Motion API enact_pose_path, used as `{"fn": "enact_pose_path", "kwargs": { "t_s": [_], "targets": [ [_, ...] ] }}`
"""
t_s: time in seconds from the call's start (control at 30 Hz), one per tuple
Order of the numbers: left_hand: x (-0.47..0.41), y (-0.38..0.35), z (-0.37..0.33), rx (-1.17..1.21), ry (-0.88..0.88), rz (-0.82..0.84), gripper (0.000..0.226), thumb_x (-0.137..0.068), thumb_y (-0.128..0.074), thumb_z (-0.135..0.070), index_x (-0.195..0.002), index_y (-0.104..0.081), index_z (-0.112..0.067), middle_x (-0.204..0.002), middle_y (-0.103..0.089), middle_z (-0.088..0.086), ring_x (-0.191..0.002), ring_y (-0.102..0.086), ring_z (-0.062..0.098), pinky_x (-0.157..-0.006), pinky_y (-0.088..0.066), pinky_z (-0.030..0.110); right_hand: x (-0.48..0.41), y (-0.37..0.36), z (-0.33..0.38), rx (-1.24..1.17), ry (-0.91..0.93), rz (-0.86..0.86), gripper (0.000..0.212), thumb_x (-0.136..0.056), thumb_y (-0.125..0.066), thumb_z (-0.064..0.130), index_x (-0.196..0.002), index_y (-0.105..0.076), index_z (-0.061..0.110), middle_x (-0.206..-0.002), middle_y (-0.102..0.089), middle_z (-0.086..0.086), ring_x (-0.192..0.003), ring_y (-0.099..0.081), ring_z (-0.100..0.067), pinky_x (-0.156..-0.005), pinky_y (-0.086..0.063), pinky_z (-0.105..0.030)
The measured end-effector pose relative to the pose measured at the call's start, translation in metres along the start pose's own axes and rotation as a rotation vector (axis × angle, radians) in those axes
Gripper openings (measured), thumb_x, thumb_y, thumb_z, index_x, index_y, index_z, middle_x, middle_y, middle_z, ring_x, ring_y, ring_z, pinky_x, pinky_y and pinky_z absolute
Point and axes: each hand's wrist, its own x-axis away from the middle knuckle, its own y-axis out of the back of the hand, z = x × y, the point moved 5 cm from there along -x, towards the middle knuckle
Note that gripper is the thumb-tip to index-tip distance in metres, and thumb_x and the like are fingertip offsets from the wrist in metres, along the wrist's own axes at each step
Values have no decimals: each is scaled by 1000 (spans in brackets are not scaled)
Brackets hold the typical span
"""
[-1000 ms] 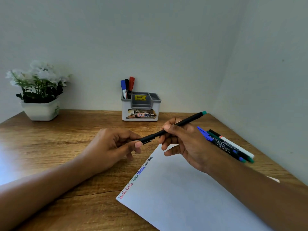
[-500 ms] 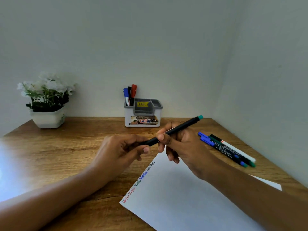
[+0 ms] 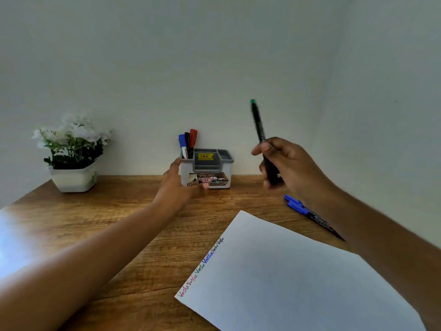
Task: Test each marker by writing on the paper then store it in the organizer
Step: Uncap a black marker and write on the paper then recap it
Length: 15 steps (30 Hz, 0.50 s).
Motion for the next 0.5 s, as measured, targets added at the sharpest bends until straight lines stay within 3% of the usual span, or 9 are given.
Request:
{"fn": "enact_pose_path", "kwargs": {
  "t_s": [0.1, 0.2, 0.27, 0.37, 0.43, 0.5],
  "targets": [
    [-29, -6, 13, 24, 84, -78, 104, -77, -78, -23, -151, -6, -25, -156, -21, 12, -141, -26, 31, -110, -30, 49, -48, 7, 0, 339, -85, 10, 22, -97, -46, 23, -102, -66, 16, -68, -46, 0, -58, -43, -11, -47, -41, -22],
    [-50, -11, 24, 63, 121, -125, 109, -77, -78, -23, -151, 2, -26, -156, -22, 13, -140, -29, 34, -109, -32, 50, -99, 6, -8, 476, -261, 93, 20, -92, -47, 13, -103, -61, 4, -76, -47, -4, -58, -38, -13, -47, -34, -22],
    [-59, -14, 29, 113, 122, -133, 109, -77, -78, -23, -151, 2, -26, -155, -25, 14, -138, -33, 35, -108, -33, 49, -125, -1, -12, 542, -282, 150, 21, -89, -50, 5, -105, -60, -5, -81, -49, -10, -59, -40, -15, -47, -36, -23],
    [-65, -17, 33, 83, 66, -113, 101, -76, -78, -28, -151, -9, -24, -150, -37, 11, -133, -41, 31, -106, -39, 47, -153, -10, -13, 603, -257, 154, 21, -86, -57, -2, -105, -62, -7, -88, -56, -16, -61, -49, -17, -57, -48, -26],
    [-66, -18, 33, 38, 13, -110, 88, -79, -76, -31, -147, -22, -19, -143, -46, 8, -128, -47, 28, -103, -42, 44, -166, -15, -15, 633, -250, 134, 6, -83, -60, -2, -88, -62, 1, -78, -59, -13, -61, -54, -17, -65, -51, -27],
    [-66, -19, 34, 20, -14, -119, 81, -80, -75, -33, -144, -28, -17, -140, -50, 6, -126, -49, 27, -101, -42, 41, -179, -19, -19, 626, -225, 76, 14, -80, -63, -1, -73, -55, 7, -72, -60, -9, -63, -59, -19, -66, -54, -30]
  ]
}}
